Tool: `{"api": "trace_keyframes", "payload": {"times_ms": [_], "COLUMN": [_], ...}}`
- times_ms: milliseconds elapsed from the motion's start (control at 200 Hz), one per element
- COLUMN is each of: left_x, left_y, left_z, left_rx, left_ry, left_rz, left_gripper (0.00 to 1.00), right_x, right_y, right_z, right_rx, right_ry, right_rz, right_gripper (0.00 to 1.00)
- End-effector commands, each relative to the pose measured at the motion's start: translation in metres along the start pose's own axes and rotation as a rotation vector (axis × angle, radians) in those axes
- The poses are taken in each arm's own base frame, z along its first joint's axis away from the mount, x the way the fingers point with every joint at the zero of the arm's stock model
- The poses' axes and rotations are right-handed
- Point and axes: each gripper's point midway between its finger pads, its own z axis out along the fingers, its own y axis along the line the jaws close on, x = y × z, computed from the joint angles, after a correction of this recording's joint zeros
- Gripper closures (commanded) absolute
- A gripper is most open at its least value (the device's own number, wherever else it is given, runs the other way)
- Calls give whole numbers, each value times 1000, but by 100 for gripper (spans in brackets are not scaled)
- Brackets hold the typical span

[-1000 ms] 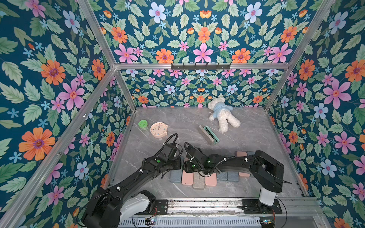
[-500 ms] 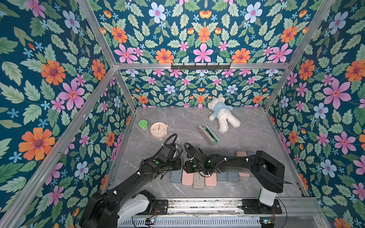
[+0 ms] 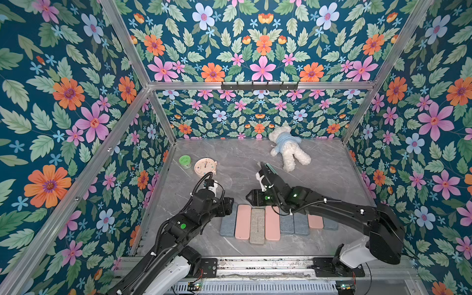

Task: Close the glasses case
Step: Close the glasses case at the center of the board.

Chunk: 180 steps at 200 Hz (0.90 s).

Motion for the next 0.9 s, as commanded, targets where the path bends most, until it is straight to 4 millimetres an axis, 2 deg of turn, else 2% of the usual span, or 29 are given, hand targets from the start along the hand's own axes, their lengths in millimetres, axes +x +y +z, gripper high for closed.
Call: {"api": "trace_keyframes", "payload": {"times_ms": [0,85,180,345,500,535,715,895], "left_x": [-11,-19,-26,-38,-45,-46,-44,-40], "left_y": [11,11,9,11,10,9,9,6], "left_z": [-9,-17,-23,-29,-30,-29,-22,-13], "left_rx": [-60,-55,-45,-85,-116,-117,-121,-114], "left_ry": [-66,-113,-150,-180,-163,-162,-144,-113], "left_rz": [14,16,26,58,107,114,145,164], "left_gripper": [11,10,9,4,3,3,3,3], "right_x": [-5,-18,-28,-43,-50,-44,-45,-52], "right_y": [-22,-43,-67,-90,-101,-110,-129,-141], "right_z": [-20,-28,-29,-22,-7,6,30,40], "right_rx": [58,106,159,224,288,309,374,418], "right_ry": [20,35,64,103,170,216,306,331], "right_rz": [-60,-75,-88,-152,-231,-236,-256,-251], "right_gripper": [13,9,8,8,9,9,14,20]}}
